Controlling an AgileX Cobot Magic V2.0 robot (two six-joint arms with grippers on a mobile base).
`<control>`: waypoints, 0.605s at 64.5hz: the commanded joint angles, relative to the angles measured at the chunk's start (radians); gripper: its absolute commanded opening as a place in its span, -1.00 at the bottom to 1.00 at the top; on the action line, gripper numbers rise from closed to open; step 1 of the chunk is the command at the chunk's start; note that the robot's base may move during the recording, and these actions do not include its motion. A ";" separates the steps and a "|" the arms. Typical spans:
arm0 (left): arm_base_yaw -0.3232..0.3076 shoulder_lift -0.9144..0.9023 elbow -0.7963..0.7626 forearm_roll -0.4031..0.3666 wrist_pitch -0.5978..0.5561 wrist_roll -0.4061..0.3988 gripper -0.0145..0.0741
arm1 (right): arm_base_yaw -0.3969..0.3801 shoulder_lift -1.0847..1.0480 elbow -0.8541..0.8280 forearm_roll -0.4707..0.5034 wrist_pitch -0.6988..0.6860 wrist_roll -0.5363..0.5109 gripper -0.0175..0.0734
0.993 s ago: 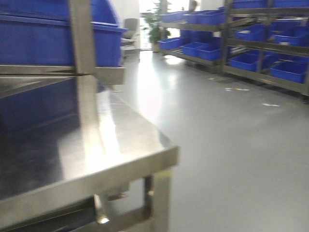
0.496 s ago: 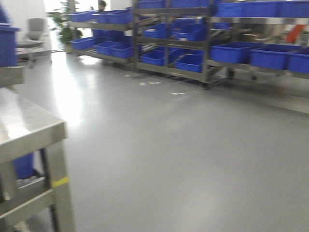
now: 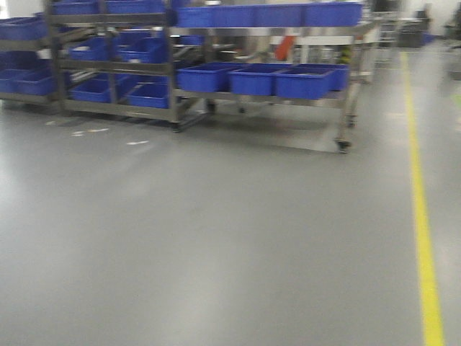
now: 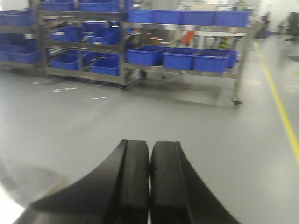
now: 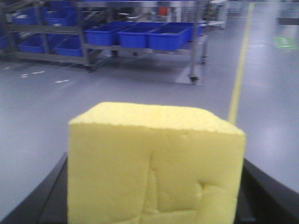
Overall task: Place yellow foam block on left shelf second layer
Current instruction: 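Drive the base to the shelf rack holding the cube in the right gripper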
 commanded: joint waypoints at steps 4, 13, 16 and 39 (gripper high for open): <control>-0.007 0.007 0.026 -0.007 -0.088 -0.004 -0.36 | -0.003 0.016 -0.024 -0.024 -0.084 -0.010 0.00; -0.007 0.007 0.026 -0.007 -0.082 -0.004 -0.36 | -0.003 0.016 -0.024 -0.024 -0.084 -0.010 0.00; -0.007 0.007 0.026 -0.007 -0.082 -0.004 -0.36 | -0.003 0.016 -0.024 -0.024 -0.084 -0.010 0.00; -0.007 0.007 0.026 -0.007 -0.082 -0.004 -0.36 | -0.003 0.016 -0.024 -0.024 -0.084 -0.010 0.00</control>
